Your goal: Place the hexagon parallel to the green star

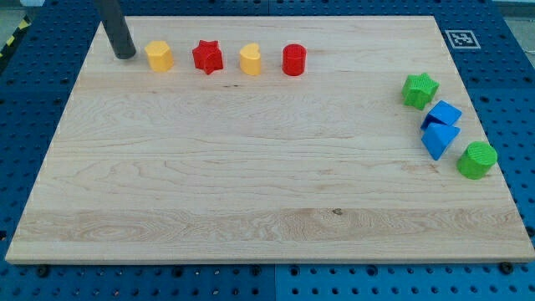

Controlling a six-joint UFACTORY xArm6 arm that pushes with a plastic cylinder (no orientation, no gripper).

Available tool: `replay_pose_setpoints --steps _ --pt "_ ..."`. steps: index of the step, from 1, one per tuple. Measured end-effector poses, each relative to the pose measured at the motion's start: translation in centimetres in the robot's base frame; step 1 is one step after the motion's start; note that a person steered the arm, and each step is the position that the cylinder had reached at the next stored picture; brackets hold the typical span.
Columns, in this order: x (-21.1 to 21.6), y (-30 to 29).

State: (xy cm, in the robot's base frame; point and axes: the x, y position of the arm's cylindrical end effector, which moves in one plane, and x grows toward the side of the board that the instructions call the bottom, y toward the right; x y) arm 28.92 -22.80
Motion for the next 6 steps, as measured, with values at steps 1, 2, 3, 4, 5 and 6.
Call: replay_pose_setpoints --steps 1,2,3,4,5,6 --pt "0.6 5.3" --pt "2.7 11.2" --pt "3.9 17.0" --pt "4.6 18.9" --pt "4.2 17.0" --pt "3.0 14.1"
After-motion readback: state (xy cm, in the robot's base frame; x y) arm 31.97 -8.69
